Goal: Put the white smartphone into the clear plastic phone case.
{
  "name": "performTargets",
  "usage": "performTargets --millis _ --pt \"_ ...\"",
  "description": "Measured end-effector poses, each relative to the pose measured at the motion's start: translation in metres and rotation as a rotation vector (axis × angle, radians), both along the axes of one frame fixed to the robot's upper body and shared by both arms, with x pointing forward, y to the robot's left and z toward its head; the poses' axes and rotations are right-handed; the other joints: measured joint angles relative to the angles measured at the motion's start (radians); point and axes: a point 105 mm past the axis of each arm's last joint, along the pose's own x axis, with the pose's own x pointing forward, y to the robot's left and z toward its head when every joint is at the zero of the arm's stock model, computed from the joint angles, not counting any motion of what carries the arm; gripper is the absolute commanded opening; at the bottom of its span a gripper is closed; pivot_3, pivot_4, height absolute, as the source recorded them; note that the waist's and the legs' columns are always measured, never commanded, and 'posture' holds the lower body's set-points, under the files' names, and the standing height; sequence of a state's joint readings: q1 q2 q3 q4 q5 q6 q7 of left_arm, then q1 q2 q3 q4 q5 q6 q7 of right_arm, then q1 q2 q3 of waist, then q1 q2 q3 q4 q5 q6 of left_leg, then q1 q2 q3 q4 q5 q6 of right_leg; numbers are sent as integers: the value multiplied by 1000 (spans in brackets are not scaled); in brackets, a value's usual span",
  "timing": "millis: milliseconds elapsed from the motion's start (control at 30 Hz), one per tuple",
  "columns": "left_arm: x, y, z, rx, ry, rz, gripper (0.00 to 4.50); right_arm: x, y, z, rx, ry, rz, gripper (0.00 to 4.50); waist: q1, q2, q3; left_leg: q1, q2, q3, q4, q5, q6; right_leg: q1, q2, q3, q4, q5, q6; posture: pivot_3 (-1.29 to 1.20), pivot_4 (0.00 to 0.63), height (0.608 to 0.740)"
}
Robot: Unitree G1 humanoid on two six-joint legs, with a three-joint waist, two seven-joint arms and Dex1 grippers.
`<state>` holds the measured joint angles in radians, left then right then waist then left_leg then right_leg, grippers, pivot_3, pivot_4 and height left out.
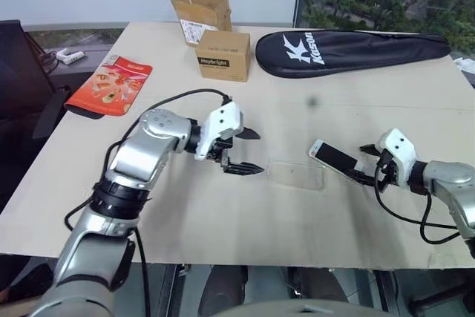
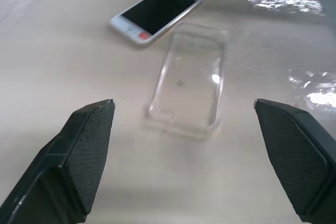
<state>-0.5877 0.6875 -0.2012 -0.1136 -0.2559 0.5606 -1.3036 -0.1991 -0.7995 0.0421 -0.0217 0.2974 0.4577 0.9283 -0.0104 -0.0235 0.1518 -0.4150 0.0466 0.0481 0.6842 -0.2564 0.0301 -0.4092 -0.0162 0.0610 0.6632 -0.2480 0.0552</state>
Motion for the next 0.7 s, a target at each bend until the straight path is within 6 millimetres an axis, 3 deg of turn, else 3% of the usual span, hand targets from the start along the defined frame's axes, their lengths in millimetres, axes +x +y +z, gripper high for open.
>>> performTargets --millis 167,700 --pt "-4 13 -4 -4 21 48 4408 0 1 -1 4 20 24 4500 -1 0 0 1 0 0 0 0 0 0 0 0 1 0 0 0 150 732" --pt "-6 10 2 -29 5 25 4408 4 2 -4 5 35 26 4500 -3 -5 -3 1 0 0 1 0 0 1 0 1 1 0 0 0 150 732"
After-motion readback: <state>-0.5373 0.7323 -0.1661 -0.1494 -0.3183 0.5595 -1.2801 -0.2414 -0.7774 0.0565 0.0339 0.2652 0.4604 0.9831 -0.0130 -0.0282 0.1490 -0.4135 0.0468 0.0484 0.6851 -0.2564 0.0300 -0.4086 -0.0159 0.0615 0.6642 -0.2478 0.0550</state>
